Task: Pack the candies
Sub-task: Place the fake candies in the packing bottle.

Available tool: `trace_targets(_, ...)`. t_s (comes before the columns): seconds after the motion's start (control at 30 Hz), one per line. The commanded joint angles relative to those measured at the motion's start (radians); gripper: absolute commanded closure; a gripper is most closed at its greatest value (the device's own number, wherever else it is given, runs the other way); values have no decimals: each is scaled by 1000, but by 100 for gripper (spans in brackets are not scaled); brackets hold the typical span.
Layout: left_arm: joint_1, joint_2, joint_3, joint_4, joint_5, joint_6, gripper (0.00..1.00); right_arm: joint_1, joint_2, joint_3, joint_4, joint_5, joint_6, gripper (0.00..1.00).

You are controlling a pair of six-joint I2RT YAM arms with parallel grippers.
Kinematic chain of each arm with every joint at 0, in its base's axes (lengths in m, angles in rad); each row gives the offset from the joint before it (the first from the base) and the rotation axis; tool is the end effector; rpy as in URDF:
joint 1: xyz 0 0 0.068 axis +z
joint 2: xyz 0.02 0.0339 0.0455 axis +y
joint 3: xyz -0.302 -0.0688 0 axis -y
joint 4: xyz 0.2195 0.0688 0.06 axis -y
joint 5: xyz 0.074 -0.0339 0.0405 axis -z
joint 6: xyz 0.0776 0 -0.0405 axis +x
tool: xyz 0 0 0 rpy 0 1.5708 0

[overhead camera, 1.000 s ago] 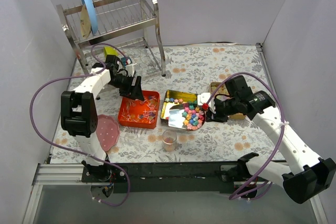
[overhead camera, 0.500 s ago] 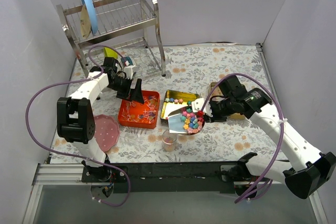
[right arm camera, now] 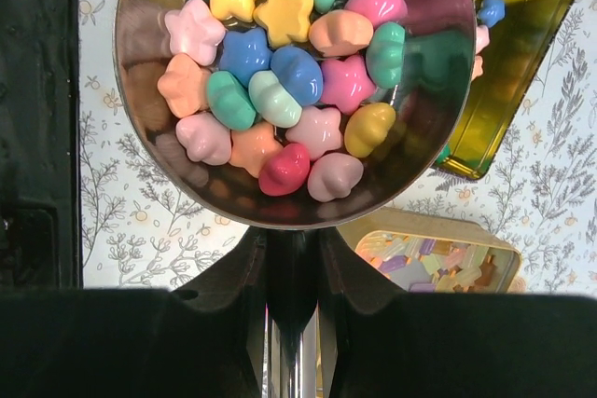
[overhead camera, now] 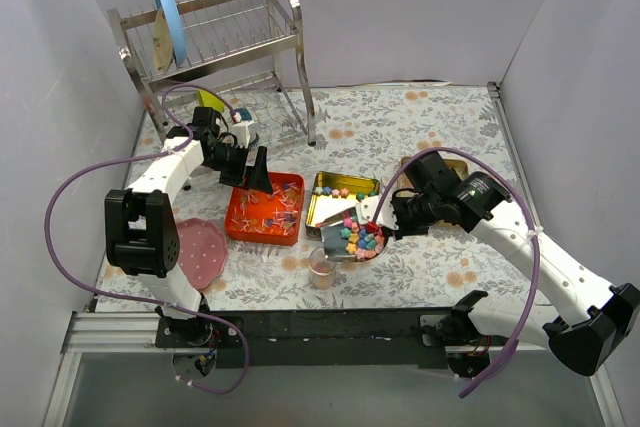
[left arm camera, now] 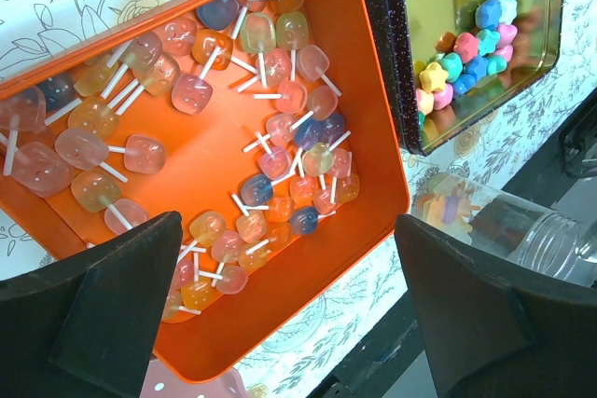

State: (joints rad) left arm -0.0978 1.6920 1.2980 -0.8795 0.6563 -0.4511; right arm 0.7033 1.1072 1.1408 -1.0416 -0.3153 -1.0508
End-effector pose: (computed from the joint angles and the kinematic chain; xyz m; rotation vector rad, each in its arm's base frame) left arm 0.3158 -0.0786 0.2549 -0.3582 2.8347 -1.0510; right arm 0.1226 0.1355 0.3260 -2.0141 1.5243 0.2690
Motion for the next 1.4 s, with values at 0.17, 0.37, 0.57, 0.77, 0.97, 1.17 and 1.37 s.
trace_targets(0.17, 15, -49, -3, 25, 23, -11, 2, 25, -17, 25, 80, 41, 6, 99)
trace_targets(0.37, 18, -41, -3, 27, 25, -12, 2, 41, -15, 25, 89, 73, -6, 99)
trace_targets(0.57, 20, -26, 6, 28, 31, -15, 2, 47, -20, 16, 91, 70, -3, 99)
trace_targets(0.77, 20, -12, 10, 33, 39, -18, 2, 48, -33, 10, 91, 71, -6, 99)
trace_targets(0.97, 20, -2, 17, 33, 40, -20, 2, 53, -43, 8, 80, 71, -21, 99)
trace_targets(1.17, 20, 1, 15, 36, 43, -21, 2, 62, -44, 22, 63, 88, -51, 99)
trace_targets(1.37, 20, 8, 18, 36, 46, -23, 2, 79, -40, 30, 52, 108, -64, 99)
